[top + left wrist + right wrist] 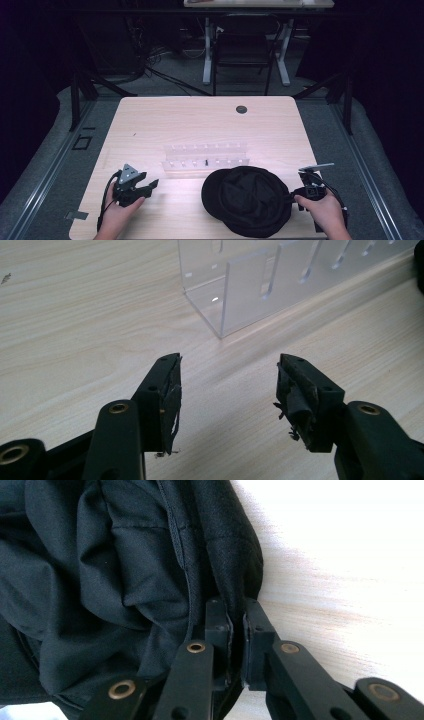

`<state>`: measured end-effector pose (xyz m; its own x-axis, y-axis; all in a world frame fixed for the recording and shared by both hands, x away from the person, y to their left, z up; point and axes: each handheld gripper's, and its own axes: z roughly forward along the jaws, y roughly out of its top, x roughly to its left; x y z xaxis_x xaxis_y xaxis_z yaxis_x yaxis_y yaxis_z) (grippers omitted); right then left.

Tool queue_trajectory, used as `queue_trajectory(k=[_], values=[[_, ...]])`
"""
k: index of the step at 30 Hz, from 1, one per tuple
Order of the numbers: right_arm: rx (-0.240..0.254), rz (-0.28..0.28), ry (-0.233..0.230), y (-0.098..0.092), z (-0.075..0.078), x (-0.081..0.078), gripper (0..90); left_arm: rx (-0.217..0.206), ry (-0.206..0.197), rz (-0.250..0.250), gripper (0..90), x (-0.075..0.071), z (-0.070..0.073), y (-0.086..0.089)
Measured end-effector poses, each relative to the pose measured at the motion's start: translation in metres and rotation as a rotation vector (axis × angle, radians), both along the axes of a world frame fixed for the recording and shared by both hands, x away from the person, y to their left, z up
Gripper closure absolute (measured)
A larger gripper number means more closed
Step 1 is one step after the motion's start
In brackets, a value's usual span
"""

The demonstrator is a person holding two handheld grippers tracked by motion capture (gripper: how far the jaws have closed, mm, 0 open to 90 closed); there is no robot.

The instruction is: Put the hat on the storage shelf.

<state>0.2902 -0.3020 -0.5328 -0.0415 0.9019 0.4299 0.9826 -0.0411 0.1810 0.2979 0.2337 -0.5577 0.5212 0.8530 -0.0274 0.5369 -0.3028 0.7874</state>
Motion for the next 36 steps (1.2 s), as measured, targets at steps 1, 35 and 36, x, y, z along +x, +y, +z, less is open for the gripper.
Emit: queue_trajectory(k=[1, 35, 36], values=[[-0.007, 0.008, 0.008, -0.001, 0.000, 0.000, 85.2, 0.001, 0.000, 0.000, 44.1, 0.000, 0.000, 0.000], [0.162, -0.002, -0.001, -0.009, 0.035, -0.004, 87.8, -0.001, 0.008, 0.000, 44.1, 0.000, -0.001, -0.001], [0.172, 0.006, -0.003, -0.010, 0.036, -0.004, 87.8, -0.001, 0.008, 0.000, 44.0, 0.000, -0.001, -0.001]])
